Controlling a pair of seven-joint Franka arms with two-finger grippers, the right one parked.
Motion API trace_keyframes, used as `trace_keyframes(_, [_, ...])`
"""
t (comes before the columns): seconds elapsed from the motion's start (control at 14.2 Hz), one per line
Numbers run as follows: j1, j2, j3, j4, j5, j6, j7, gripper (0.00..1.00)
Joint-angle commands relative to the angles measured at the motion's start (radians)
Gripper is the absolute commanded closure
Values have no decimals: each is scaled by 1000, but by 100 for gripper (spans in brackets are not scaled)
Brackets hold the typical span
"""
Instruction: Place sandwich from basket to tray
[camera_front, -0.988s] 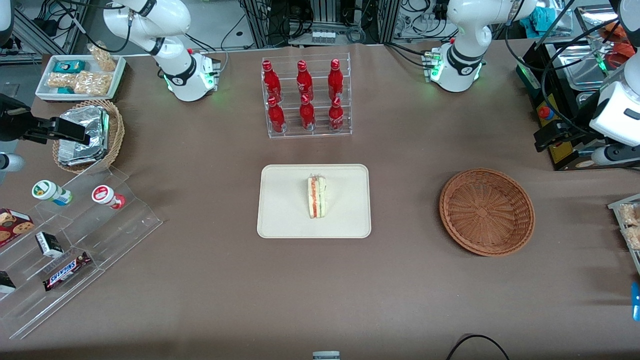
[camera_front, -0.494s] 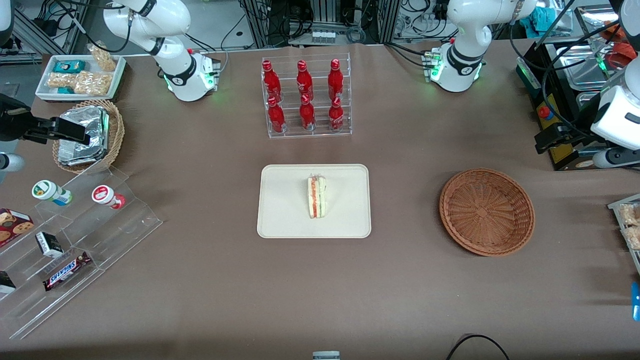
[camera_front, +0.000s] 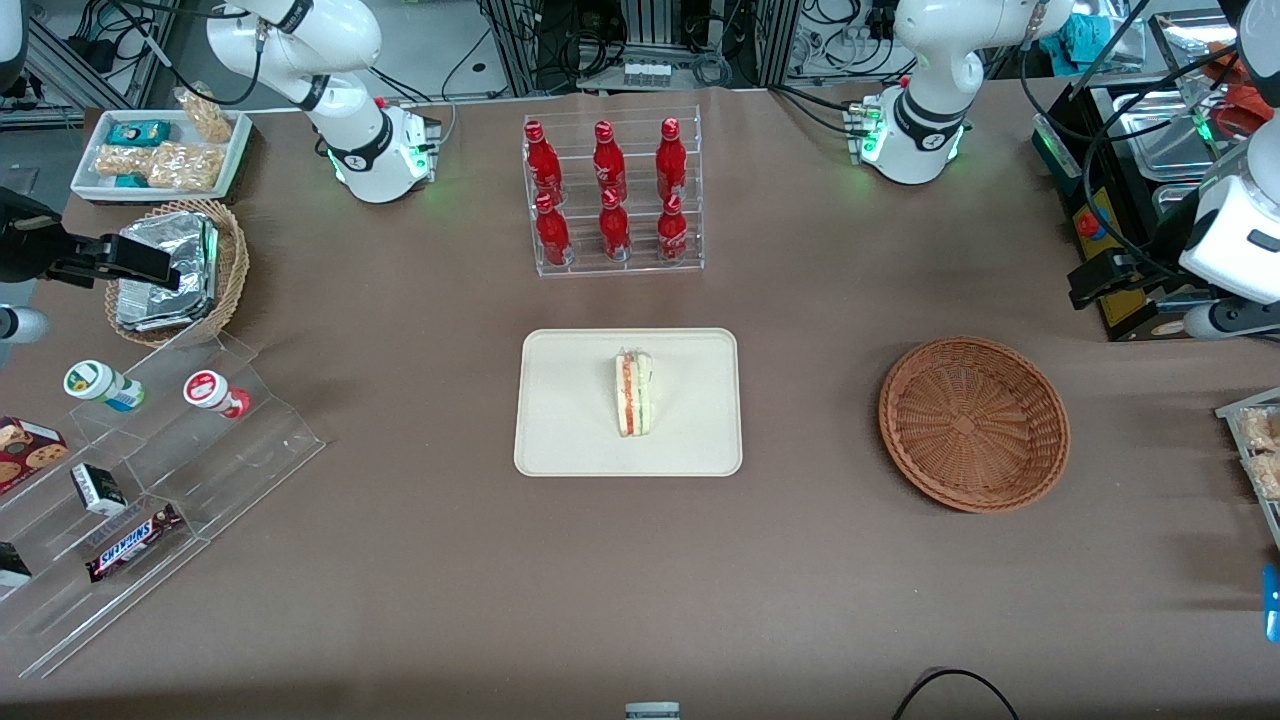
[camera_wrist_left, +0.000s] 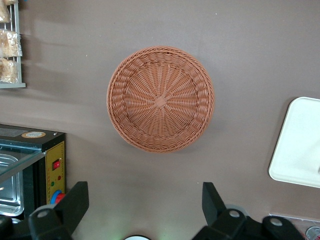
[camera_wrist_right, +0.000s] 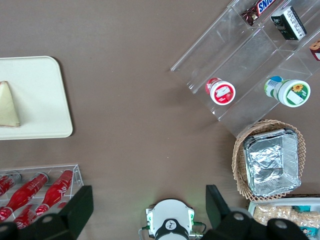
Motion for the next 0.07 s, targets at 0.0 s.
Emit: trace_keyframes(0.0, [15, 12, -15, 11, 1, -11, -14, 0])
